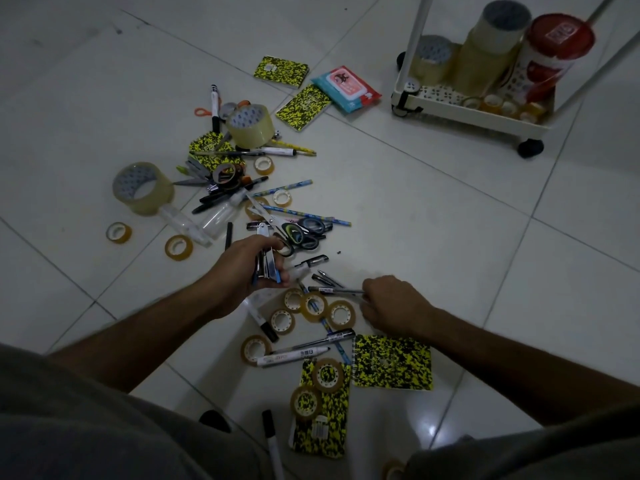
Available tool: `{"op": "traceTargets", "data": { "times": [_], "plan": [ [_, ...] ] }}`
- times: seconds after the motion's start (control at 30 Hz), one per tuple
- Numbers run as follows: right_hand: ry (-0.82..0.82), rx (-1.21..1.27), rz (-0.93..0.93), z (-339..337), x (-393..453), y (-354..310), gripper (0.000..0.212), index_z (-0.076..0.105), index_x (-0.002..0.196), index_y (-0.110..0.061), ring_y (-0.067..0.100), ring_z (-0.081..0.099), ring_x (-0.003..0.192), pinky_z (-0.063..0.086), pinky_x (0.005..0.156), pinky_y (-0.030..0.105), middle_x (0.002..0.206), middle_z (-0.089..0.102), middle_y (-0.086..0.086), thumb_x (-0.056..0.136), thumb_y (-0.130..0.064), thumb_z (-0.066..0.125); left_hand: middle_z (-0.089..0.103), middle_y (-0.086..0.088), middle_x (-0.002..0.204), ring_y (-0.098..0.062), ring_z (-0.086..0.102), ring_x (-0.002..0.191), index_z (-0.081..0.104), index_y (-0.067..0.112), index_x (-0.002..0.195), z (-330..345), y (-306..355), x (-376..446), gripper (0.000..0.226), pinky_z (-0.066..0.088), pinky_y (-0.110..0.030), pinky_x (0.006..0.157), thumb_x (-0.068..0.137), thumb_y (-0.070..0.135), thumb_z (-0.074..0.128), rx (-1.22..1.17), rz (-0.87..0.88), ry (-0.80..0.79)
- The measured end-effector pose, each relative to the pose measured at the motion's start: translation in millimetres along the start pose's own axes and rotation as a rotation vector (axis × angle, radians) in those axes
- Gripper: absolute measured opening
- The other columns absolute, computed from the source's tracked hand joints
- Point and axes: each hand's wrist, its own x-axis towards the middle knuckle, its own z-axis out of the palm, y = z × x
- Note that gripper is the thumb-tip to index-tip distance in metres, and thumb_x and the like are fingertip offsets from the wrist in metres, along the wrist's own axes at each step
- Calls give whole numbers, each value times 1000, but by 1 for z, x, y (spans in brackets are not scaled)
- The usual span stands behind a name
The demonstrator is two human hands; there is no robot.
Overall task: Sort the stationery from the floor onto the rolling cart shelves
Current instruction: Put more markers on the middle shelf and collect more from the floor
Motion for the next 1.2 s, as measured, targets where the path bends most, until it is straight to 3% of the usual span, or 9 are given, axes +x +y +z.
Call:
{"op": "traceTargets", "data": {
  "times": [0.1,0.17,0.23,0.43,0.5,0.63,0.77,1.07,1.2],
  "plan": [
    [-52,150,44,-12,2,9,21,52,85,-15,23,57,79,37,62,29,93,63,10,99,-31,53,58,-14,76,-29,64,67,56,3,108,1,2,0,18,60,-41,68,102,18,47,6,1,-8],
    [-82,380,92,-29,1,20,25,63,77,-11,14,57,63,38,53,26,72,64,2,96,-27,60,58,-13,75,-29,64,67,56,3,107,4,4,1,18,61,-42,69,103,17,45,14,4,-24],
    [-113,632,142,-44,-4,28,27,69,71,-15,6,51,54,38,53,19,59,60,-8,95,-27,66,59,-13,74,-29,64,66,57,3,104,8,7,2,18,62,-45,74,103,16,45,32,1,-37],
    [-203,1291,238,-69,-6,45,12,72,93,-14,19,50,77,52,70,26,84,52,9,94,-26,70,61,-11,69,-29,65,64,60,6,95,31,26,18,20,54,-56,92,104,19,47,44,-17,-117],
    [-211,1432,226,-81,-6,47,16,70,104,-10,21,58,84,55,77,30,92,58,11,95,-23,67,61,-10,71,-28,65,64,58,5,98,43,37,24,23,59,-50,82,105,23,45,31,-8,-135],
    [-159,1620,178,-102,-5,53,16,63,105,-3,30,68,94,56,87,40,115,70,20,99,-17,59,60,-11,66,-30,65,62,56,5,99,67,63,40,25,62,-40,64,106,26,44,12,-1,-162],
    [-48,1701,156,-131,1,69,14,56,109,-1,35,69,90,60,81,40,113,69,26,102,-12,52,57,-9,62,-30,63,60,56,6,96,87,94,56,26,61,-40,63,106,27,44,41,30,-200],
    [195,1630,162,-225,34,116,17,51,117,1,31,69,80,61,72,35,96,69,19,105,-11,46,57,-12,65,-30,63,57,56,5,98,131,180,85,18,62,-45,68,102,20,49,123,136,-248],
    [274,1567,40,-269,32,127,18,53,112,0,29,68,83,60,74,33,94,69,17,106,-15,45,60,-15,72,-31,64,60,59,4,100,155,213,93,18,62,-49,76,101,20,52,140,198,-300]
  ]
}}
